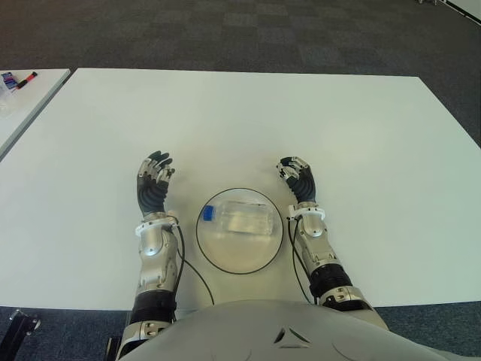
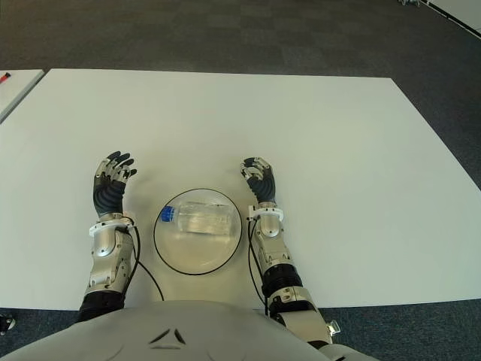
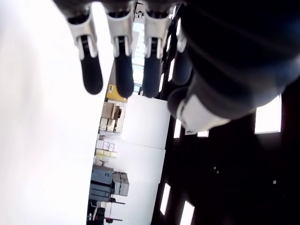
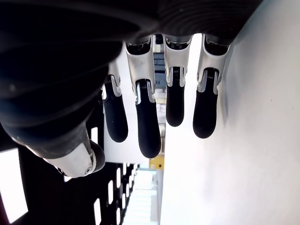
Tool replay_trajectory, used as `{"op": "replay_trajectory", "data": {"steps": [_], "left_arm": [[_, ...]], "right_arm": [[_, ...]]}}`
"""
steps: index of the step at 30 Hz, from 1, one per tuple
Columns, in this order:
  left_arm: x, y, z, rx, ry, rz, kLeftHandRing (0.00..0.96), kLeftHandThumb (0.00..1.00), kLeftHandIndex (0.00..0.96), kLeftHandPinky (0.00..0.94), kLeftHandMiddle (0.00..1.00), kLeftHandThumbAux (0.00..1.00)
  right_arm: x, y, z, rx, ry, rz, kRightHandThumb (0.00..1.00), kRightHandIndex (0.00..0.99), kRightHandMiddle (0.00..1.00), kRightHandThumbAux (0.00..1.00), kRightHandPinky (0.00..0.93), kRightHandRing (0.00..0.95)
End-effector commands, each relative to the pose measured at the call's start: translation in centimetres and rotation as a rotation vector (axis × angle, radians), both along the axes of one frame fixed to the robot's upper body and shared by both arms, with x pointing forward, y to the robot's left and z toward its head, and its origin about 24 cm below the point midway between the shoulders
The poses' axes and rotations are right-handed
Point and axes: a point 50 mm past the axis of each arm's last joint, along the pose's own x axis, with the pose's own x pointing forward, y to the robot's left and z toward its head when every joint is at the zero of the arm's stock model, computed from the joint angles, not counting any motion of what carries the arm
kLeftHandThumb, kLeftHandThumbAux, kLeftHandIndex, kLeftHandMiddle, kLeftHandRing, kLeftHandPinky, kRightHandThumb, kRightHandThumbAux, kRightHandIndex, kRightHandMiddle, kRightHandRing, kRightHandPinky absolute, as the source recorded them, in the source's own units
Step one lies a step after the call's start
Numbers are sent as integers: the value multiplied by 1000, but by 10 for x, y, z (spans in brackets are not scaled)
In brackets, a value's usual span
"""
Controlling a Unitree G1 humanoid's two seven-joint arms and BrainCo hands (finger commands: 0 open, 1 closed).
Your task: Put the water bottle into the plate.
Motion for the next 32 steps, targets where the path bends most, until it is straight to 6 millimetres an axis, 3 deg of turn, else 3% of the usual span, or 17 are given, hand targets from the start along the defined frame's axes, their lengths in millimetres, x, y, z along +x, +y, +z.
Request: {"op": "replay_trajectory", "data": {"steps": [1,13,32], "left_arm": [[0,-8,-4,-11,11,10,313,603,257,350,309,746],[0,-7,-6,40,7,12,336,631,252,357,339,771],[1,-1,-12,126,66,27,284,592,203,311,278,791]], "right_arm": [[-2,-2,-6,-25,25,-6,945,387,507,660,572,515],[-2,-3,-5,-41,-3,-11,946,389,515,658,577,511],[-1,-3,-6,-22,-2,-13,946,389,514,659,563,507]]}}
